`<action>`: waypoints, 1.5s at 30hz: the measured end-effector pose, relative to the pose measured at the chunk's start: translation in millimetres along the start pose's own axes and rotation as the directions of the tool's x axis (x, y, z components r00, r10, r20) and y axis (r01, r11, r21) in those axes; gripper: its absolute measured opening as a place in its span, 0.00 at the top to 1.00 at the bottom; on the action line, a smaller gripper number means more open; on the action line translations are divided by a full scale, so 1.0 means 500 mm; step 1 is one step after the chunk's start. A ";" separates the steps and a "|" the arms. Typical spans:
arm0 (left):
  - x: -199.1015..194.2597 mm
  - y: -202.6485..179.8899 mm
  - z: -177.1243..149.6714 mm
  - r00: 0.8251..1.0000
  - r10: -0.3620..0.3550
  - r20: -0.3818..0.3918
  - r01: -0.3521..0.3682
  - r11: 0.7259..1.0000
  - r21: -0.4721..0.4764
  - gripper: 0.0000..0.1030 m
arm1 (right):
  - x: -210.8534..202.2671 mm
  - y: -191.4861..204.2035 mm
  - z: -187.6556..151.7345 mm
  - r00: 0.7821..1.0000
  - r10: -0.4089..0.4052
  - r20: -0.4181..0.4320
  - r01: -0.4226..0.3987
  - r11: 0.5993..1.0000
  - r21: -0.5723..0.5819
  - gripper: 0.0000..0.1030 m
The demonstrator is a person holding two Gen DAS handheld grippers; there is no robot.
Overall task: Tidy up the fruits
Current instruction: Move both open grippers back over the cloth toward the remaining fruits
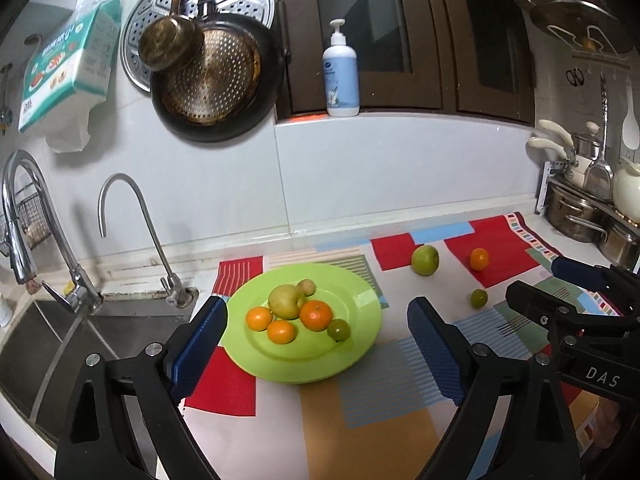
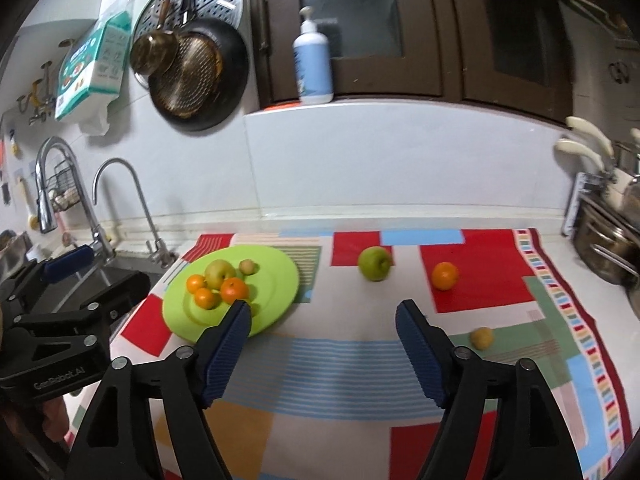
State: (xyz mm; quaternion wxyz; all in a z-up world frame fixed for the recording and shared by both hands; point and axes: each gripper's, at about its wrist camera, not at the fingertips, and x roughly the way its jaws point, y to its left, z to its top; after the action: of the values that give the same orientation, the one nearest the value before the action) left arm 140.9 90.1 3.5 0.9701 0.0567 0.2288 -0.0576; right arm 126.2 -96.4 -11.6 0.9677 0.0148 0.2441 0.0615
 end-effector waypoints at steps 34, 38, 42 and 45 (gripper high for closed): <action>0.051 -0.231 0.053 0.985 -0.171 0.040 0.164 0.978 0.132 0.06 | -0.070 -0.223 -0.007 0.983 -0.181 0.040 0.177 0.982 0.070 0.25; 0.081 -0.255 0.055 0.979 -0.200 0.026 0.193 0.968 0.160 0.06 | -0.050 -0.246 -0.008 0.983 -0.181 0.022 0.179 0.981 0.070 0.26; 0.118 -0.274 0.053 0.974 -0.228 0.004 0.223 0.957 0.183 0.07 | -0.025 -0.265 -0.012 0.982 -0.186 0.001 0.186 0.981 0.063 0.26; 0.143 -0.284 0.049 0.969 -0.246 -0.019 0.245 0.949 0.197 0.12 | 0.000 -0.279 -0.017 0.983 -0.181 -0.022 0.182 0.981 0.068 0.26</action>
State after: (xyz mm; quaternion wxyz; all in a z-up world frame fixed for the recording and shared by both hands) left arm 195.6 -59.5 -18.9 0.9456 0.1239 0.2244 -0.2002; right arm 137.7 -235.0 -27.0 0.9662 0.0258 0.2541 -0.0354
